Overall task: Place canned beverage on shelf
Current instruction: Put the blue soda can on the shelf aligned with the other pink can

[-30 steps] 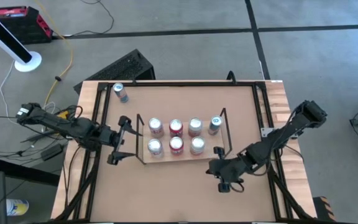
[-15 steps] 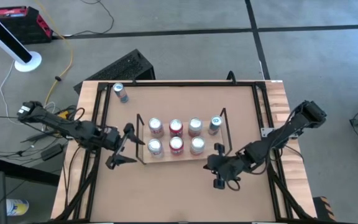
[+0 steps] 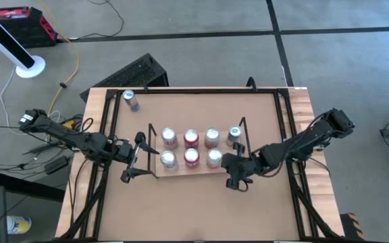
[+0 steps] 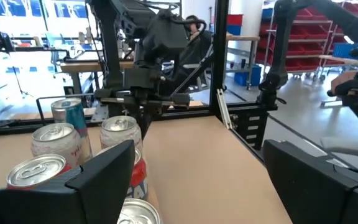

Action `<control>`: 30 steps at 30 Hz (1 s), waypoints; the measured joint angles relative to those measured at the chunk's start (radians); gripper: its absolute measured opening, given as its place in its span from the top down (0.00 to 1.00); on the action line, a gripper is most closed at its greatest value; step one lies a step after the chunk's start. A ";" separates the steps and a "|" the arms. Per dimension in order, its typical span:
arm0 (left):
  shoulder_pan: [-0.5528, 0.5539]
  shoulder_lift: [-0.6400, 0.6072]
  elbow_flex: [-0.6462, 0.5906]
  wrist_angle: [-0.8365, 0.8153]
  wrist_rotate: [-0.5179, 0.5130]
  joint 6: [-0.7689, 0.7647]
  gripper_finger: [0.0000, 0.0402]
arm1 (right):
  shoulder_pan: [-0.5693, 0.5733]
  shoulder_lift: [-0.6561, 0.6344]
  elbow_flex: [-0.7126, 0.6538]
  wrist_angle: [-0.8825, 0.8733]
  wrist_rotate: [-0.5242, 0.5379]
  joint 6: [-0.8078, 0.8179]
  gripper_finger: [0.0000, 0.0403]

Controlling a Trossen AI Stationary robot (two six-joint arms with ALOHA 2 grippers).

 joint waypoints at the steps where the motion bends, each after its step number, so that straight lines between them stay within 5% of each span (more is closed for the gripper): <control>1: 0.000 0.000 0.000 -0.001 0.000 0.006 0.16 | -0.005 0.000 0.000 0.004 0.000 -0.007 0.93; 26: 0.000 -0.001 0.000 -0.002 -0.001 0.022 0.16 | -0.099 0.000 0.000 -0.043 0.032 -0.027 0.93; 30: 0.003 -0.033 0.004 -0.036 -0.080 0.002 0.16 | -0.071 -0.001 0.014 -0.052 0.021 -0.024 0.93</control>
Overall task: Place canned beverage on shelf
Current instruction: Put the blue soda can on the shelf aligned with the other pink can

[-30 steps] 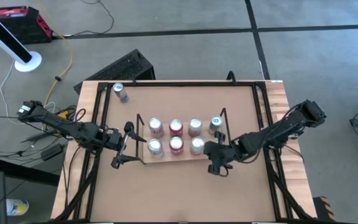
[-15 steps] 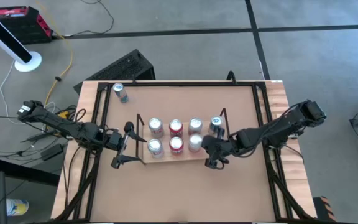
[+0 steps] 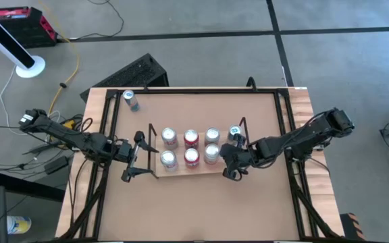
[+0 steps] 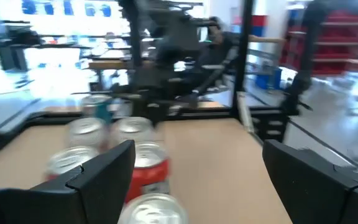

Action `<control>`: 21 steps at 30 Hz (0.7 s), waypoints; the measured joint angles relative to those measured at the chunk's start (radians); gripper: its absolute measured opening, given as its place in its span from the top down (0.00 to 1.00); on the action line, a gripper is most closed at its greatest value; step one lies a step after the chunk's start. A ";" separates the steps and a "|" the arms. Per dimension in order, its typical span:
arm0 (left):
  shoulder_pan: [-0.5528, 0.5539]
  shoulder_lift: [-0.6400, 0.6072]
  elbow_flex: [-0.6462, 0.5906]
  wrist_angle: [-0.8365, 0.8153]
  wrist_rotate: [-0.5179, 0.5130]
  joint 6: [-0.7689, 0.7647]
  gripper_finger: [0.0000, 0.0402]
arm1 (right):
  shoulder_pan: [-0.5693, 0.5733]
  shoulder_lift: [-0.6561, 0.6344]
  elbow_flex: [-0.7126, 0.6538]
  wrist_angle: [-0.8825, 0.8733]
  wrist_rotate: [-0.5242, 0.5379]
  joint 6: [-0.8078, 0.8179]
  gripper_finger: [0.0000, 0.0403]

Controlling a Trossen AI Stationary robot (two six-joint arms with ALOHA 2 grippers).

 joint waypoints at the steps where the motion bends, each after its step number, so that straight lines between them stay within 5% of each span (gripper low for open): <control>1: 0.005 -0.015 0.008 -0.026 -0.020 -0.009 0.16 | 0.011 0.000 0.011 0.001 -0.010 0.000 0.93; 10: 0.150 -0.050 0.183 -0.370 -0.067 -0.090 0.16 | 0.186 -0.001 0.072 0.154 -0.021 -0.009 0.93; 21: 0.610 0.174 0.588 -0.878 -0.088 -0.121 0.16 | 0.286 0.036 0.072 0.246 0.041 -0.028 0.93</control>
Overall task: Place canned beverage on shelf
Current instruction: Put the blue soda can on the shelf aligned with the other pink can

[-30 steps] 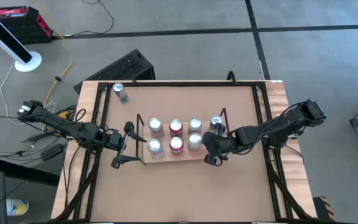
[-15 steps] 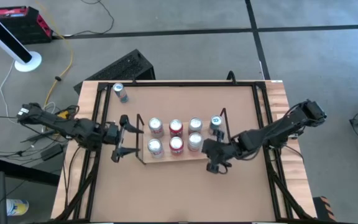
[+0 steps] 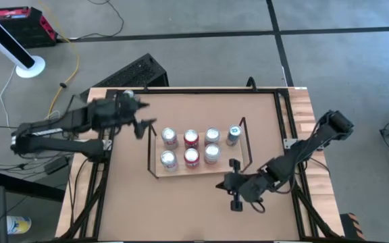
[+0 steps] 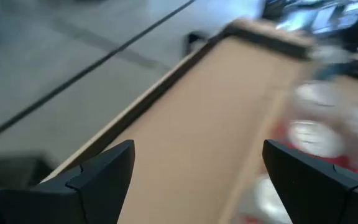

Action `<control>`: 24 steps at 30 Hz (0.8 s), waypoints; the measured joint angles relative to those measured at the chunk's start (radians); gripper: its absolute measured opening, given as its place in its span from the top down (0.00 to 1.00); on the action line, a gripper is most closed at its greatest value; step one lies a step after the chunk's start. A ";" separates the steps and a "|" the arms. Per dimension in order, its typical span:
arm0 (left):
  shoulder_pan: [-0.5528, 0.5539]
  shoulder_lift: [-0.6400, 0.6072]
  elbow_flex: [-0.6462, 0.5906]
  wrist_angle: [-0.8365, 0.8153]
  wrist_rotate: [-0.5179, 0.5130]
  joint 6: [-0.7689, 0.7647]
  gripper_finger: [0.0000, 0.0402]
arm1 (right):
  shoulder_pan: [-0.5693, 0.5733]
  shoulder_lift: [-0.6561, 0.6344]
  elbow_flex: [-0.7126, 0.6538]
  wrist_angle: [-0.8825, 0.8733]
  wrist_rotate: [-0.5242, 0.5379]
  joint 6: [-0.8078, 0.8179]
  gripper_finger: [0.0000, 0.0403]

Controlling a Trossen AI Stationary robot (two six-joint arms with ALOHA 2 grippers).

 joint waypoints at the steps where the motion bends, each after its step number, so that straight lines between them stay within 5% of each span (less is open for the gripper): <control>1: 0.050 0.029 0.037 -0.045 0.008 -0.009 0.16 | 0.000 0.003 -0.001 -0.004 0.002 0.000 0.93; 8: 0.362 0.250 0.220 -0.325 0.027 -0.019 0.16 | -0.014 0.031 0.001 -0.011 0.015 -0.001 0.93; 15: 0.601 0.428 0.237 -0.378 0.099 -0.026 0.16 | -0.015 0.031 0.000 -0.029 0.013 0.000 0.93; 24: 0.696 0.508 0.237 -0.390 0.004 0.047 0.16 | -0.012 0.031 0.000 -0.035 0.001 0.001 0.93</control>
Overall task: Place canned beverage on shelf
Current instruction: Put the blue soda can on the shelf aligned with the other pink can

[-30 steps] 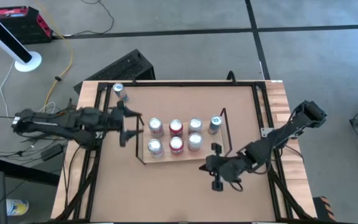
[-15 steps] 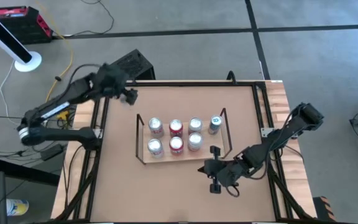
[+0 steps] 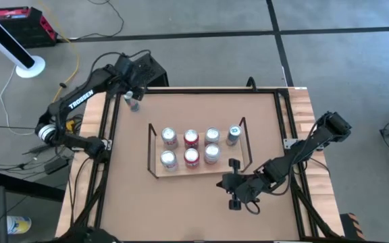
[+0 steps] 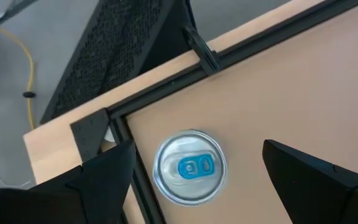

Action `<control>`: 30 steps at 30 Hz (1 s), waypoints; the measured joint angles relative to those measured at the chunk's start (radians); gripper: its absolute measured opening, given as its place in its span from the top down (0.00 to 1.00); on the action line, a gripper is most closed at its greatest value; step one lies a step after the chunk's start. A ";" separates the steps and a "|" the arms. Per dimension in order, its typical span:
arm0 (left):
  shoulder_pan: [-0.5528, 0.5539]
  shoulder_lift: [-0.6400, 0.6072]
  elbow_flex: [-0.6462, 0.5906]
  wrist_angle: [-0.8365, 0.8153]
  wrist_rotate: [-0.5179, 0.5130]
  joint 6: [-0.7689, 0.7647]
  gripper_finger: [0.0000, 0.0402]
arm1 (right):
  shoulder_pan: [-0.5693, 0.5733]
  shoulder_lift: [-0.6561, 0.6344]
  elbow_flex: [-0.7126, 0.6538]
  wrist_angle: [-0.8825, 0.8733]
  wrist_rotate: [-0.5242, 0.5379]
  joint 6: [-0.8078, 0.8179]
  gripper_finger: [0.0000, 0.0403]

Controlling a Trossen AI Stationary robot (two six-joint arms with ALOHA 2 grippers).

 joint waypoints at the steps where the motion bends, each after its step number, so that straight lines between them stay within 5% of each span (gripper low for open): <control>1: 0.001 0.000 0.000 0.004 -0.008 0.003 0.16 | 0.000 0.000 0.000 0.000 0.000 0.001 0.93; 15: 0.075 0.000 -0.139 0.130 0.059 0.051 0.16 | 0.000 0.000 0.000 0.000 -0.011 0.008 0.93; 30: 0.080 0.000 -0.146 0.116 0.071 0.044 0.16 | -0.003 0.000 0.000 0.000 -0.011 0.001 0.93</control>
